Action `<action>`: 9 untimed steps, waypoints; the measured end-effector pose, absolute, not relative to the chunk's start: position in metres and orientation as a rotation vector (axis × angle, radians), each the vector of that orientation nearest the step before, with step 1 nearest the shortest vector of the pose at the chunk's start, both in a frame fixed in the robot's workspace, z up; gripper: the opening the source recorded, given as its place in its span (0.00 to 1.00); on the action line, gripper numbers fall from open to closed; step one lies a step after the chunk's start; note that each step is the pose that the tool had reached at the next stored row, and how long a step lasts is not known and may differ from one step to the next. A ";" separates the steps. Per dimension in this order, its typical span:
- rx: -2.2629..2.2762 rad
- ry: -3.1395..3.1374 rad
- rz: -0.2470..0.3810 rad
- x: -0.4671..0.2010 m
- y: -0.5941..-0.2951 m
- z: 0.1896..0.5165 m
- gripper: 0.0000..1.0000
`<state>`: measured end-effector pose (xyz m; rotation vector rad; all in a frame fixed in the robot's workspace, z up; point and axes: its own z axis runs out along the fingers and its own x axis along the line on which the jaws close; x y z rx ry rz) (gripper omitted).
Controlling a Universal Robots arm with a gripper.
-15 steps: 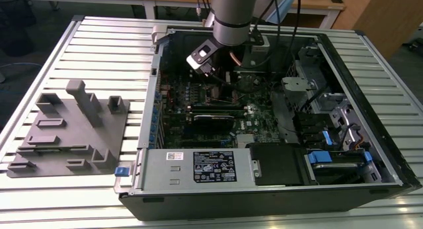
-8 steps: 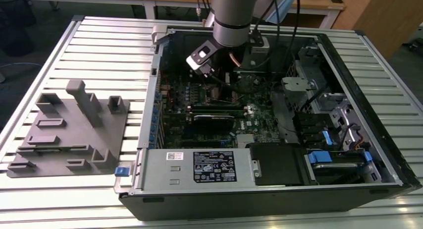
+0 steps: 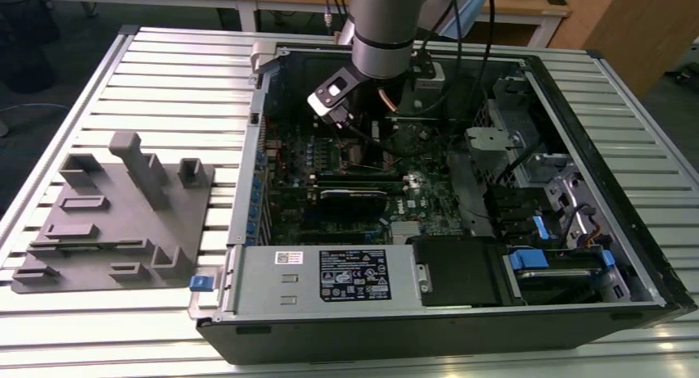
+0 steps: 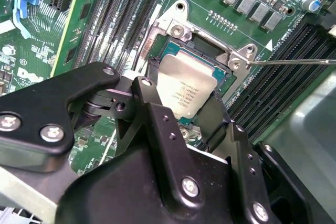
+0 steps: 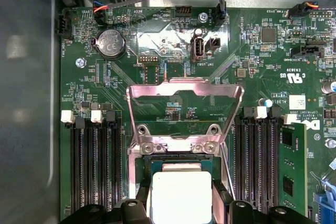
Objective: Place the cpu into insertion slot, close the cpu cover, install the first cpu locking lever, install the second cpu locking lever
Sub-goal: 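Place the cpu into insertion slot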
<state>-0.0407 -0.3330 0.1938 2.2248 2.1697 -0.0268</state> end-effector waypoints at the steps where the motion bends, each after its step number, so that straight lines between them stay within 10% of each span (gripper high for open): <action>1: 2.225 2.170 -0.027 -0.041 -0.333 0.194 0.54; 9: 2.216 2.179 -0.026 -0.041 -0.333 0.194 0.54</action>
